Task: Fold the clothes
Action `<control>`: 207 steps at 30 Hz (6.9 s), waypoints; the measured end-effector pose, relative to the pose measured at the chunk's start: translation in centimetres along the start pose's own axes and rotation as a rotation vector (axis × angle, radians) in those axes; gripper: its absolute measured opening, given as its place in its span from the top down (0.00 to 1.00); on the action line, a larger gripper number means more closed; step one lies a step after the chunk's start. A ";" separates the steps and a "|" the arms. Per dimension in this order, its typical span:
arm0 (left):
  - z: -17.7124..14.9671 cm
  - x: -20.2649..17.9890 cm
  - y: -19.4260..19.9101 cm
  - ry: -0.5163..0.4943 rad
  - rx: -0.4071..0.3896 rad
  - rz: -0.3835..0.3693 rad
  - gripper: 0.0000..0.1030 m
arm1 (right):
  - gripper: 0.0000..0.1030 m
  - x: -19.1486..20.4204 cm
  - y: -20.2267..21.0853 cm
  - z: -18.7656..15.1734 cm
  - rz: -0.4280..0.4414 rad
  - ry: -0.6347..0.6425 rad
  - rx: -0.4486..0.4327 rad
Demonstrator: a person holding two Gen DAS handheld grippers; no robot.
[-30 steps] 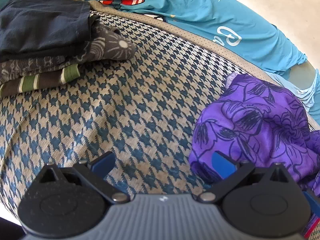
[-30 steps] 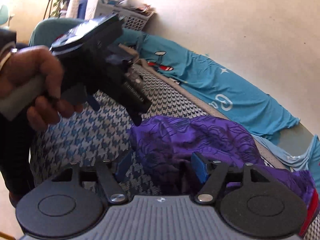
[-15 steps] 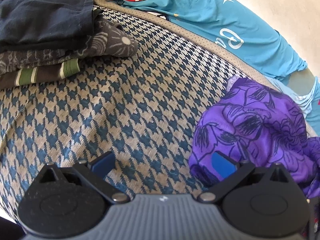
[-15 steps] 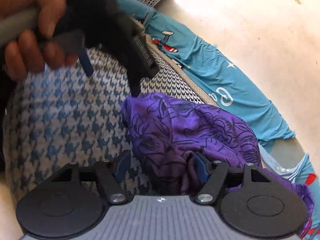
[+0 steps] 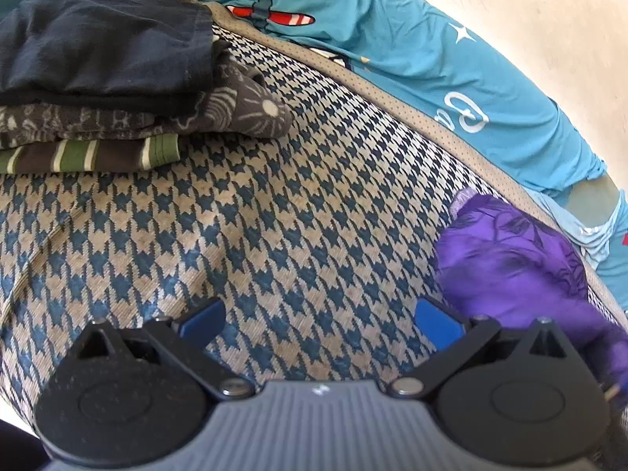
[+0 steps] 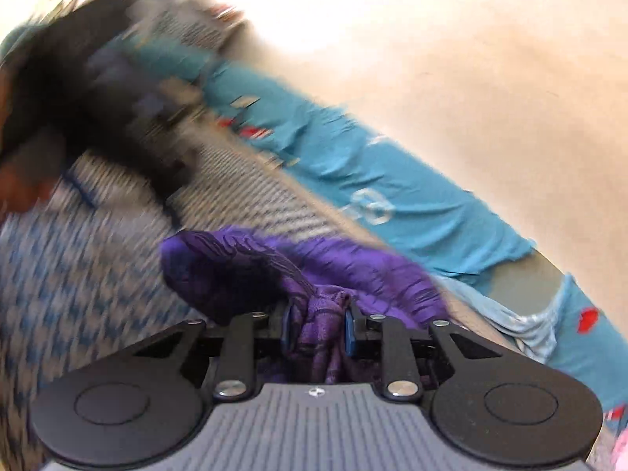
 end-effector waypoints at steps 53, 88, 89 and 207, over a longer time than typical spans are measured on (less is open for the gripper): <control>-6.8 -20.1 -8.3 -0.348 0.130 -0.310 0.02 | 0.46 -32.0 1.3 -11.5 -0.846 -0.759 0.252; -4.3 -16.1 -7.3 -0.316 0.057 -0.179 0.03 | 0.30 -11.8 5.7 -4.0 -0.163 -0.561 0.167; -4.3 -15.9 -7.1 -0.315 0.058 -0.181 0.03 | 0.30 -10.9 5.3 -3.7 -0.135 -0.542 0.159; -4.1 -11.4 -6.4 -0.311 -0.032 -0.098 0.26 | 0.35 1.2 7.4 -2.4 0.143 -0.463 0.301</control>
Point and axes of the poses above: each gripper's, at about its wrist camera, not at the fingertips, and y roughly against the way its jaws point, x to its left, z to its top, the point moved 5 cm from there along -y, roughly the way its jaws point, and after that the axes turned 11 degrees about -x, right-handed, at the moved point
